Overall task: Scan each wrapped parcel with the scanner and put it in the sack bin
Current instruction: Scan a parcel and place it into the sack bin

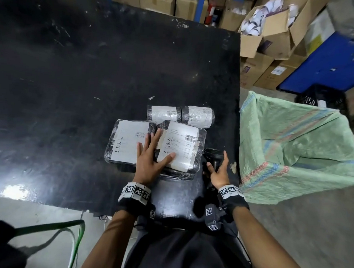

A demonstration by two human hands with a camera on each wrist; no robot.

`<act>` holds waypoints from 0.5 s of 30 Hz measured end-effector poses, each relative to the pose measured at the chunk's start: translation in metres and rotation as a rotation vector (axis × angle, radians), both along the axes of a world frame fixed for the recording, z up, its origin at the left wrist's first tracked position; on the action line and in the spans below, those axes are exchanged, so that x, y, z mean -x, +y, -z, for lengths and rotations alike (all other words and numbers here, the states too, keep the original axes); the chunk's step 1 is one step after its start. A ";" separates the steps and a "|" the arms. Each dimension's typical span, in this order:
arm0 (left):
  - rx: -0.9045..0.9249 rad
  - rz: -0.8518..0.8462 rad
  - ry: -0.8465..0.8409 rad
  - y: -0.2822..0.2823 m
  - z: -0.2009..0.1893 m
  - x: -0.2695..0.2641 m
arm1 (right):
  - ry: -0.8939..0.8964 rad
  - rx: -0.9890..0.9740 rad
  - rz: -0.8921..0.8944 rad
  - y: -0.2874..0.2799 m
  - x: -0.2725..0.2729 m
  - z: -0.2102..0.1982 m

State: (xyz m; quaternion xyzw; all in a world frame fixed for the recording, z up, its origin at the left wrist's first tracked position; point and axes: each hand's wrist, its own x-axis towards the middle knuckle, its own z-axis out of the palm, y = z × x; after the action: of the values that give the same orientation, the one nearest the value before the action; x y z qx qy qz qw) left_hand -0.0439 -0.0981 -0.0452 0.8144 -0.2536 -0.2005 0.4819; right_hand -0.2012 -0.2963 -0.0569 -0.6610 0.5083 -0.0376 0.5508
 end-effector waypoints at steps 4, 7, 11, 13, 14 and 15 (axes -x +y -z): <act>0.114 0.021 0.110 -0.003 -0.003 0.003 | -0.031 -0.059 0.025 -0.006 0.000 0.017; 0.120 0.025 0.207 -0.008 0.000 0.002 | -0.031 -0.076 0.046 -0.008 -0.002 0.014; 0.164 0.057 0.258 -0.013 -0.004 0.001 | -0.036 -0.104 0.044 -0.008 -0.002 0.006; 0.195 0.061 0.209 -0.017 -0.016 0.003 | -0.031 -0.095 0.040 -0.009 0.001 0.002; 0.178 0.064 0.169 -0.020 -0.021 0.003 | -0.043 -0.093 0.026 -0.010 0.003 0.000; 0.143 0.066 0.108 -0.023 -0.025 0.003 | -0.051 -0.082 0.015 -0.010 0.005 -0.002</act>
State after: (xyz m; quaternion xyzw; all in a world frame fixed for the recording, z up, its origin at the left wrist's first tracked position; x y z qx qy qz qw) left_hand -0.0472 -0.1213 -0.0203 0.7570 -0.2676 -0.2411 0.5451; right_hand -0.2064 -0.3061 -0.0548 -0.6328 0.5001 -0.0374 0.5900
